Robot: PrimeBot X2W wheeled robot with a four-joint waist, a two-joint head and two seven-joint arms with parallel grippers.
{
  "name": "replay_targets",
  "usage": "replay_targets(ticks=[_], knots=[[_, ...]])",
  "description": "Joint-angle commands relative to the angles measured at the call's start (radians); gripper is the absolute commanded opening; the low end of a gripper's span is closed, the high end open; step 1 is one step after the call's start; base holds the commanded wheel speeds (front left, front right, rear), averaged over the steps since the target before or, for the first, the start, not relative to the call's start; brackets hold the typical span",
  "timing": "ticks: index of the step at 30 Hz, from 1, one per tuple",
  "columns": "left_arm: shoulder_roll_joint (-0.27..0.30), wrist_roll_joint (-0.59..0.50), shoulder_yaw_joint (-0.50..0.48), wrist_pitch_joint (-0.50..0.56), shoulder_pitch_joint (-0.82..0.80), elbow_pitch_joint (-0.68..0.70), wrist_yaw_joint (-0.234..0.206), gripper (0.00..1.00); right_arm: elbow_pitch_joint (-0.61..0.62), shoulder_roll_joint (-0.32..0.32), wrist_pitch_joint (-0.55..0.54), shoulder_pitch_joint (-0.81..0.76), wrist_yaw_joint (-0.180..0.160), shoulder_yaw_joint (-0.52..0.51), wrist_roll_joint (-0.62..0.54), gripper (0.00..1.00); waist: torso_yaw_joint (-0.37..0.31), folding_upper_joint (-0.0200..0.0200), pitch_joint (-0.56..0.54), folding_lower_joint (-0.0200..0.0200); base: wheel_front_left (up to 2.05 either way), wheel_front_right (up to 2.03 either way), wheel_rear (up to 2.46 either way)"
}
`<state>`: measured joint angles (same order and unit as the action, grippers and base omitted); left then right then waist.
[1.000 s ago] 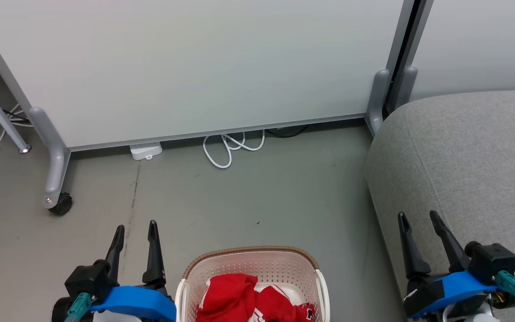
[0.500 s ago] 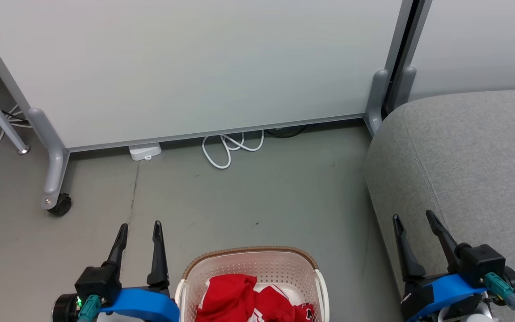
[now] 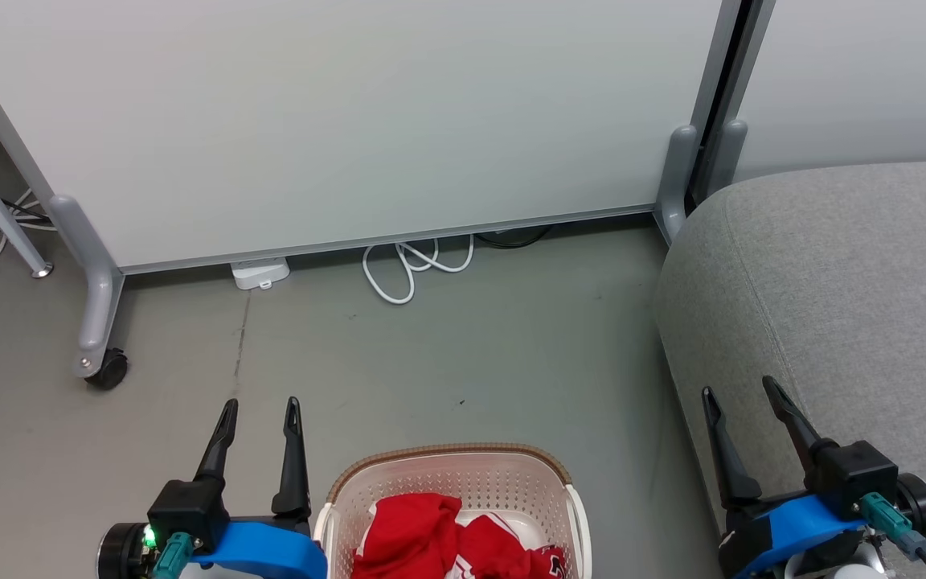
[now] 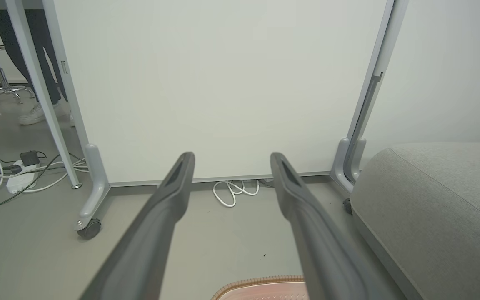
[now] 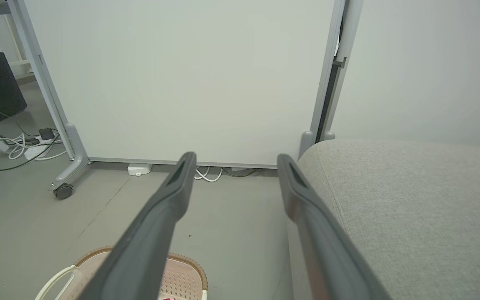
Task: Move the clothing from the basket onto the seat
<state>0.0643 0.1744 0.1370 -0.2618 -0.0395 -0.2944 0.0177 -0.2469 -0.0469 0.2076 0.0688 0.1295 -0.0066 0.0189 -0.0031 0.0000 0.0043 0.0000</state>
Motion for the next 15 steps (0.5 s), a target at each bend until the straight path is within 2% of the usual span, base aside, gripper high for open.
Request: replay_targets(ticks=[1,8,15], knots=[[0.001,0.003,-0.004,-0.005,-0.005,-0.001,-0.003,1.00,-0.003,-0.006,0.005,0.013,0.002,-0.001,-0.001,1.00,0.000,0.0000,-0.001,0.0000,0.00,0.00,0.00],[0.000,0.008,-0.009,-0.005,-0.002,-0.001,-0.005,1.00,-0.005,-0.006,0.008,0.015,0.002,0.002,0.007,1.00,-0.002,0.0000,0.004,0.0000,0.00,0.00,0.00],[0.003,0.019,-0.024,-0.004,-0.006,-0.019,-0.011,1.00,0.011,-0.006,0.011,0.041,0.002,0.025,0.018,1.00,-0.043,0.0000,0.060,0.0000,0.00,0.00,0.00]])
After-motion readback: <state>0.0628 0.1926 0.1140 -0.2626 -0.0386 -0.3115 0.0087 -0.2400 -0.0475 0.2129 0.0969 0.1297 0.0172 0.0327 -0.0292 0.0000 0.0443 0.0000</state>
